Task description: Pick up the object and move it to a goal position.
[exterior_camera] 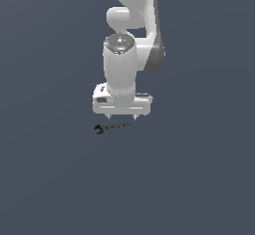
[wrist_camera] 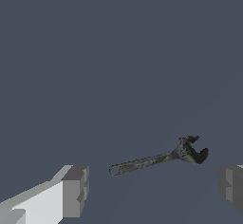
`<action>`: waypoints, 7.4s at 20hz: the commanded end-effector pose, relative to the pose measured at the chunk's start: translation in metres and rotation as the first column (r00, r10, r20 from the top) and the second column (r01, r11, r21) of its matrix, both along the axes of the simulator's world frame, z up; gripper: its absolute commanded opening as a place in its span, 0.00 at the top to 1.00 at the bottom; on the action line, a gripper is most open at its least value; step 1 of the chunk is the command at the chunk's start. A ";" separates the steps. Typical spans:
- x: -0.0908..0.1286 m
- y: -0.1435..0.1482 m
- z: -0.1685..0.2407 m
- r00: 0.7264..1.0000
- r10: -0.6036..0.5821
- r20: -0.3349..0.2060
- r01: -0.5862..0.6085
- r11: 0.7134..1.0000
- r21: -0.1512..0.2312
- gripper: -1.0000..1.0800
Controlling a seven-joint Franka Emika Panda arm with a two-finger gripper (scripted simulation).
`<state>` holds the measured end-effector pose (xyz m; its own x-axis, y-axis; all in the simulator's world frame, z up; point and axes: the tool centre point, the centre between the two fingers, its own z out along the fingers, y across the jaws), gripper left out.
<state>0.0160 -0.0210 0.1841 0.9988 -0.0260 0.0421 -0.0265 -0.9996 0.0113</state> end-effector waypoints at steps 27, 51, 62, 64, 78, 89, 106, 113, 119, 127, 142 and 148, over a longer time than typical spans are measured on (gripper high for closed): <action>-0.006 -0.026 -0.009 0.972 -0.235 0.005 0.235 0.972 0.025 0.04; -0.031 -0.039 -0.084 0.585 -0.810 -0.045 0.811 0.584 0.035 0.04; -0.046 -0.048 -0.113 0.304 -0.951 -0.047 0.953 0.304 0.019 0.04; -0.048 -0.050 -0.117 0.265 -0.963 -0.046 0.964 0.264 0.017 0.04; -0.053 -0.054 -0.127 0.158 -0.987 -0.042 0.987 0.157 0.012 0.04; -0.055 -0.054 -0.166 0.153 -0.987 -0.042 0.988 0.153 0.012 0.04; -0.055 -0.056 -0.175 0.149 -0.988 -0.042 0.989 0.149 0.012 1.00; -0.052 -0.050 -0.160 0.149 -0.988 -0.042 0.989 0.149 0.012 1.00; -0.046 -0.034 -0.123 0.149 -0.988 -0.042 0.989 0.148 0.012 1.00; -0.031 0.000 -0.044 0.148 -0.988 -0.040 0.989 0.148 0.011 1.00; -0.002 0.060 0.095 0.151 -0.988 -0.040 0.989 0.150 0.012 1.00; 0.004 0.071 0.119 0.152 -0.988 -0.041 0.988 0.152 0.012 1.00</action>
<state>0.0191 0.0473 0.2978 0.1260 -0.9920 0.0010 -0.9920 -0.1260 -0.0006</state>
